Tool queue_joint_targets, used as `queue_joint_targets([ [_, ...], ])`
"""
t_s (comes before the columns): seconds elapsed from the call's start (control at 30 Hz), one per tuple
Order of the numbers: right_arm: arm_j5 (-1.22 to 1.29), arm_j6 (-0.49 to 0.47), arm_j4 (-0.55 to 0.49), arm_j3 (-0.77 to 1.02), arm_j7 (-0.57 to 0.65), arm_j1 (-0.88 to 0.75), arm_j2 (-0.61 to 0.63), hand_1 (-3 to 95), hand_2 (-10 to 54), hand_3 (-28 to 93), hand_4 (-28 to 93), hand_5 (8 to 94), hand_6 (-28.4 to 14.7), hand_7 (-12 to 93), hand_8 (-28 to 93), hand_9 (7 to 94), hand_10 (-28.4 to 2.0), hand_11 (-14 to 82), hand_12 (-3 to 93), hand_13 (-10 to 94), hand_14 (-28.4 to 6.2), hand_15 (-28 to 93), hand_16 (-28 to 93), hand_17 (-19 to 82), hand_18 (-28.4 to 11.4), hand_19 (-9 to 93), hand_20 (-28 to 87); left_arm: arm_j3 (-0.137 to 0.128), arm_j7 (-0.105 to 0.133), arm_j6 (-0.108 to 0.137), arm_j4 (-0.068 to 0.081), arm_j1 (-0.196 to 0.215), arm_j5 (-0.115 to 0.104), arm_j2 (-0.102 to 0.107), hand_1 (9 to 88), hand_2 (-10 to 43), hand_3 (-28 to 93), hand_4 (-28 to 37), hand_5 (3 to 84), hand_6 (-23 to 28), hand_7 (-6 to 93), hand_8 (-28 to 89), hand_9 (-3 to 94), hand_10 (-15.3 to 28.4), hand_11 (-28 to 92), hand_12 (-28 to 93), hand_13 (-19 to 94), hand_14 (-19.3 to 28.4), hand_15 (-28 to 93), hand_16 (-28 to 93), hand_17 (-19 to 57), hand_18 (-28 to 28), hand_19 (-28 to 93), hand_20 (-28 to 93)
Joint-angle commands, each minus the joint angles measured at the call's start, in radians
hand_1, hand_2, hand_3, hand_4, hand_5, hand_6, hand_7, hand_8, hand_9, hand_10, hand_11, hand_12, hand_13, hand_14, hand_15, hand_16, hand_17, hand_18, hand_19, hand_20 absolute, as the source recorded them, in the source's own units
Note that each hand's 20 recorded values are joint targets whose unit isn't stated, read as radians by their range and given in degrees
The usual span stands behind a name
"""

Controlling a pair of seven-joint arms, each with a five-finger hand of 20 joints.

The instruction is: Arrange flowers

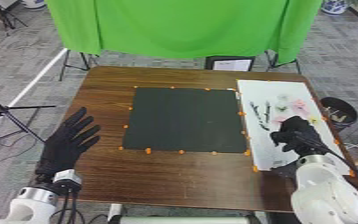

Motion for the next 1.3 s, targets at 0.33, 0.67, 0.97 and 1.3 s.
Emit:
queue_joint_targets([
  [0.33,-0.075,-0.114,-0.002,-0.163,0.082,0.286,-0.039,71.7,-3.2,-28,88,66.9,-1.6,61,31,82.9,-5.3,77.5,62.3,78,-7.4,88,43,44,-22.2,93,69,-0.013,-0.004,0.003,-0.014,0.006,0.006,0.004,24.3,-7.2,67,-28.3,23.7,2.4,18.5,-11,21.5,10.2,13,19,18,15.4,23,1,-10.7,23.3,38,9],
  [0.67,0.104,-0.688,-0.008,-0.077,0.305,0.275,-0.075,22.6,1.5,18,-18,89.6,-0.4,29,-7,90.7,-7.3,71.5,59.8,84,-9.9,87,40,51,-25.0,93,73,-0.014,-0.008,0.004,-0.009,0.017,0.006,0.000,24.1,-7.5,67,-28.3,23.7,2.4,18.5,-11,21.6,10.3,13,19,18,15.3,23,2,-10.7,23.3,38,9],
  [0.97,0.051,-0.755,0.063,-0.143,0.363,0.249,-0.105,22.1,1.5,33,-27,93.7,0.8,30,-7,93.7,-7.5,70.4,55.2,87,-9.6,85,39,54,-25.2,93,73,0.000,-0.022,-0.009,0.002,-0.001,0.017,0.005,24.2,-7.5,67,-28.3,23.7,2.5,18.4,-11,21.5,10.3,13,19,18,15.2,23,2,-10.7,23.3,38,9],
  [1.3,-0.078,-0.684,0.132,-0.201,0.303,0.239,-0.125,29.2,-9.3,70,-28,93.3,2.4,31,-7,93.7,-6.7,71.2,50.5,88,-8.6,84,40,56,-24.5,93,73,0.005,-0.031,-0.011,0.007,-0.005,0.016,0.010,24.4,-7.4,67,-28.3,23.7,2.5,18.3,-11,21.5,10.3,13,20,18,15.2,23,2,-10.7,23.3,38,9],
])
